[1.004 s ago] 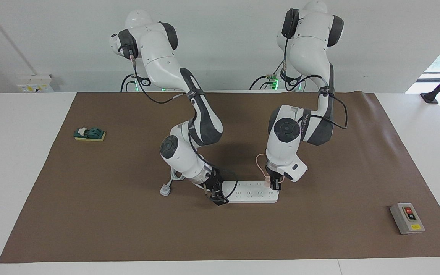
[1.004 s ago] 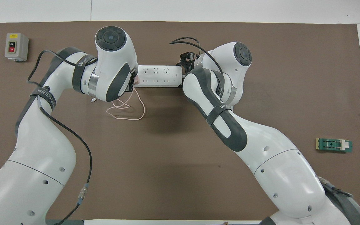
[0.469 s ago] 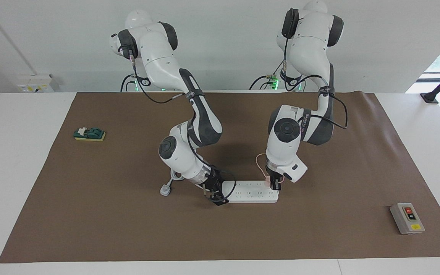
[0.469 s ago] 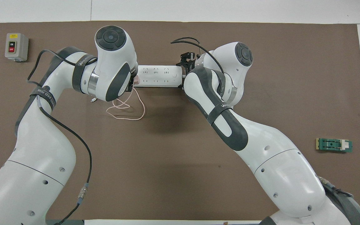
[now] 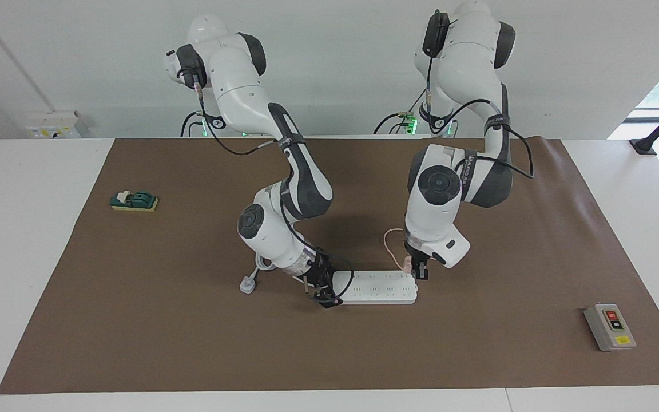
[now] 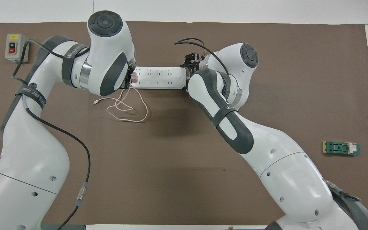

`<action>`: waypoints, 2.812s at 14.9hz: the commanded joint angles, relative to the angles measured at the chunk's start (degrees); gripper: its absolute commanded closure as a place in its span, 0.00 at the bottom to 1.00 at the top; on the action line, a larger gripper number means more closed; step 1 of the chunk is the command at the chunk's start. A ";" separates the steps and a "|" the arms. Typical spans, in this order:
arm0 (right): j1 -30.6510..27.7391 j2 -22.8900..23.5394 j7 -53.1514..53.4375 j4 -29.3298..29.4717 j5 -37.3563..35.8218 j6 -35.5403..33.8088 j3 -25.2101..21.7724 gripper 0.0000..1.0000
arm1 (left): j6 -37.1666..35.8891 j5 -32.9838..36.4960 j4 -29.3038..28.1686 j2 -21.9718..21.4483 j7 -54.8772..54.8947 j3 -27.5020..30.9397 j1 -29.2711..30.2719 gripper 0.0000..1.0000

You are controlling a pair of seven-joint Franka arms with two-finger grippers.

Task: Unplug charger and place it aside
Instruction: 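Grasp the pink charger and pull it out with the left gripper, then carry the charger toward the robot while the right gripper withdraws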

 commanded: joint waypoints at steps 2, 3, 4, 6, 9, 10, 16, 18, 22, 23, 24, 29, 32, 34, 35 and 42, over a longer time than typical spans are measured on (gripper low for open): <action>0.08 1.32 -0.07 1.81 2.36 1.37 0.70 1.00 | -1.25 -0.65 -0.09 -0.76 7.58 0.28 -0.15 1.00; 0.08 1.32 -0.07 1.81 2.19 1.37 0.70 1.00 | -1.25 -0.73 -0.18 -0.76 10.74 0.28 -0.15 1.00; 0.08 1.32 -0.07 1.81 2.01 1.19 0.70 0.87 | -1.16 -0.82 -0.18 -0.93 13.47 0.28 -0.15 1.00; -0.01 1.15 -0.08 1.89 1.57 0.58 0.61 0.00 | -1.51 -1.78 -1.14 -3.12 22.50 0.28 0.03 1.00; -0.26 0.19 -0.34 1.89 0.87 0.58 0.61 0.00 | -1.42 -1.96 -6.41 -7.08 40.67 0.28 0.82 1.00; -0.53 -0.60 -0.60 1.81 0.52 0.40 0.44 0.00 | -1.51 -1.96 -7.47 -7.61 44.84 0.28 0.91 1.00; -0.53 -4.12 -1.21 1.10 -4.21 -2.67 -0.27 0.00 | 1.82 -1.52 -20.89 -17.26 66.64 0.28 2.57 1.00; -0.53 -6.31 -1.30 -0.03 -7.03 -4.16 -0.36 0.00 | 4.45 -1.61 -28.00 -22.26 73.32 0.37 3.28 1.00; -3.16 -12.29 -10.86 -1.53 -12.83 -15.91 -2.28 0.00 | 5.96 -3.71 -41.11 -34.58 88.70 0.19 8.72 1.00; -3.95 -13.61 -13.67 -1.53 -14.32 -19.08 -2.99 0.00 | 6.05 -4.42 -43.23 -35.99 91.69 0.19 9.95 1.00; -4.66 -15.18 -17.87 -1.62 -16.25 -22.50 -3.60 0.00 | 6.83 -4.95 -46.03 -37.22 94.77 0.19 11.09 1.00; -7.73 -26.69 -40.38 -7.59 -28.73 -34.56 -4.49 0.00 | 18.86 -5.65 -59.84 -41.54 99.45 0.28 12.86 1.00; -9.84 -30.31 -50.22 -8.13 -34.62 -39.75 -4.40 0.00 | 23.09 -9.34 -62.14 -40.40 101.65 0.28 13.56 1.00; -10.29 -32.76 -56.38 -8.13 -37.61 -43.35 -4.40 0.00 | 23.10 -9.43 -62.32 -39.26 101.92 0.37 13.56 1.00; -10.81 -34.34 -58.33 -8.39 -38.32 -44.93 -4.40 0.00 | 23.01 -9.43 -62.32 -38.91 102.70 0.37 13.91 1.00; -15.64 -45.76 -69.95 -16.11 -43.60 -47.66 -3.26 0.00 | 23.63 -9.43 -65.22 -38.20 106.74 0.37 19.53 0.68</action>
